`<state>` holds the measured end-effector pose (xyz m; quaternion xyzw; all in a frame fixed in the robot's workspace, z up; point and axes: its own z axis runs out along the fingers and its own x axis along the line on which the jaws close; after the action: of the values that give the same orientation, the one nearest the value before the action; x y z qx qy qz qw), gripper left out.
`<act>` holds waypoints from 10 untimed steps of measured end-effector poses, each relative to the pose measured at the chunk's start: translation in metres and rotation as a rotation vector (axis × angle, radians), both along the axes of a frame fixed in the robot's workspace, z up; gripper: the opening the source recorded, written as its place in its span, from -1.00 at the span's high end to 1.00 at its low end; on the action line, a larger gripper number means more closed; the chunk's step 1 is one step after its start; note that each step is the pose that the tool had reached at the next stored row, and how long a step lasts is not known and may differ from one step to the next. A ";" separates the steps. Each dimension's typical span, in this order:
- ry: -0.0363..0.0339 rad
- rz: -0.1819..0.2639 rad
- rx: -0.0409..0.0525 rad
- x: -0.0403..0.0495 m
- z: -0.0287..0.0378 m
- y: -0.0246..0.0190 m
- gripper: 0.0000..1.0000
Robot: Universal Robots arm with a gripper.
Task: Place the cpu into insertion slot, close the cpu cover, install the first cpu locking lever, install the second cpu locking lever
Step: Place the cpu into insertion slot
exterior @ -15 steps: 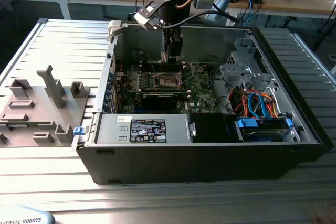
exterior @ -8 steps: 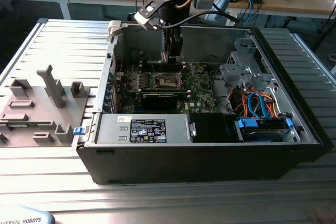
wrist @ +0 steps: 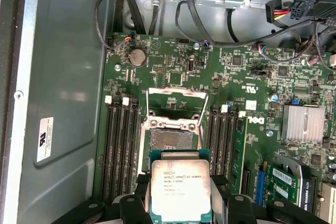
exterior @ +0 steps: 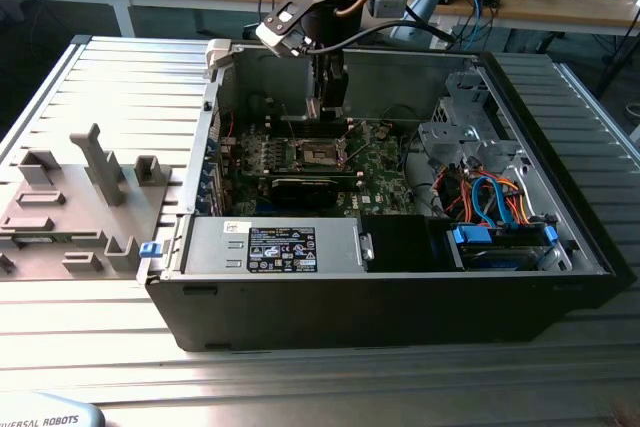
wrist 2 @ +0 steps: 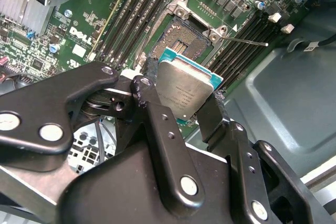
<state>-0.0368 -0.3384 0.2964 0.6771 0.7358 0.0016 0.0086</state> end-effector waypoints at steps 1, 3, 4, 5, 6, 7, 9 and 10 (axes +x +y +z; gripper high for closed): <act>0.0000 0.000 0.0001 0.0000 0.0000 0.0000 -0.08; 0.0000 -0.002 0.0001 0.0000 -0.0001 0.0000 -0.08; 0.0000 -0.002 0.0000 0.0000 0.0000 0.0000 -0.08; 0.0000 -0.003 0.0000 0.0000 -0.0001 0.0000 -0.08; 0.0000 -0.003 0.0001 0.0000 -0.0001 0.0000 -0.08; 0.0000 -0.004 0.0000 0.0000 -0.0001 0.0000 -0.08; 0.0000 -0.005 0.0000 0.0000 -0.0001 0.0000 -0.08; 0.0000 -0.005 0.0001 0.0000 -0.0001 0.0000 -0.08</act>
<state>-0.0368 -0.3384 0.2963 0.6790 0.7341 0.0016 0.0086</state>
